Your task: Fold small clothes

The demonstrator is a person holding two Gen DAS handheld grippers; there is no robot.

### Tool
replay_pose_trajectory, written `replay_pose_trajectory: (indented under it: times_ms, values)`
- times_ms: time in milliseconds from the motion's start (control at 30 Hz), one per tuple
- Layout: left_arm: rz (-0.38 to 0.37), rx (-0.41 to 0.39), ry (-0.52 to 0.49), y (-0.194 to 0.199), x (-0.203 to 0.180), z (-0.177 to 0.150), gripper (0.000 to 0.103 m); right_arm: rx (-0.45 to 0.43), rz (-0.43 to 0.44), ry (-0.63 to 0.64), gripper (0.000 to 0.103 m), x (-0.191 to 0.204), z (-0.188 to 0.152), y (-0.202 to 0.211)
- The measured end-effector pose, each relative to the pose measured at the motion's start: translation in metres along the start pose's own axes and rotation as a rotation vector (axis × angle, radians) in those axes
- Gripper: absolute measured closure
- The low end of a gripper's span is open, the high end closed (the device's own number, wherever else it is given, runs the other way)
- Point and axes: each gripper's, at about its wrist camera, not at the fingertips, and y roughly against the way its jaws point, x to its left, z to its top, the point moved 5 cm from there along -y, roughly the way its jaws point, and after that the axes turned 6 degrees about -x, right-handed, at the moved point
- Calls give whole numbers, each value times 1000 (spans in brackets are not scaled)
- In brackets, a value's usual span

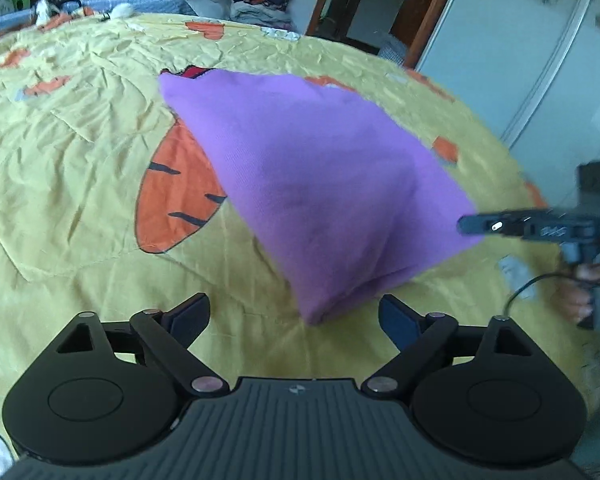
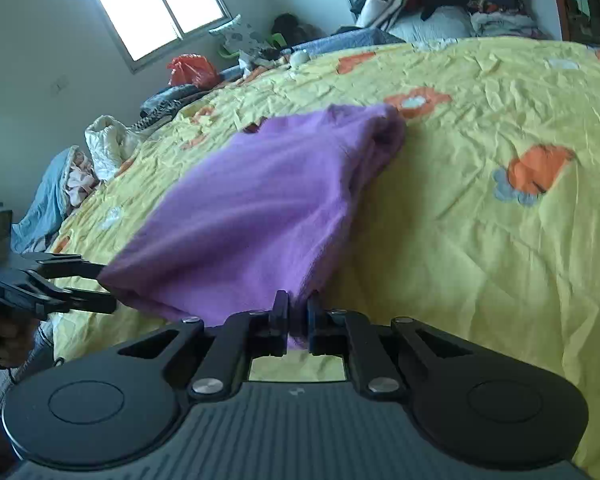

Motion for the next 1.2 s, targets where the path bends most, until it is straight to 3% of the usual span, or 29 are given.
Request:
replay_pose_trajectory:
  times_ms: [100, 233, 367, 533, 600, 667, 733, 767, 867, 967, 1033, 1167, 1200]
  values:
    - [78, -18, -9, -2, 8, 2, 29, -25, 17, 10, 96, 4, 9, 9]
    - [92, -13, -2, -2, 14, -2, 45, -38, 32, 18, 97, 8, 17, 15]
    - [108, -37, 38, 5, 19, -9, 51, -36, 17, 8, 97, 5, 15, 14]
    - [82, -77, 176, 11, 34, -17, 52, 31, -12, -44, 96, -19, -12, -8]
    - [83, -84, 203, 15, 37, -20, 53, 28, -12, -60, 93, -20, -7, -3]
    - [91, -57, 196, 22, 35, -21, 53, 25, -70, -28, 83, -15, 2, 6]
    - [87, -66, 176, 38, 30, -17, 57, -38, -100, 47, 80, -1, 15, 19]
    - [80, -88, 162, 46, 26, -11, 56, -60, -81, 71, 80, 7, 20, 21]
    - [43, -179, 111, 54, 8, 29, 29, -111, -43, 144, 77, 39, 33, 7]
    - [-8, -228, 42, 21, -9, 79, 26, -114, -112, 241, 66, 62, 34, -31]
    - [-16, -187, 30, -21, -12, 103, 32, -87, -101, 257, 52, 75, 29, -54]
    - [71, -48, -50, -96, -1, 110, 46, 32, -139, 369, 52, 92, -4, -84]
    - [91, -42, -63, -105, 5, 106, 42, 14, -166, 447, 52, 97, -17, -82]
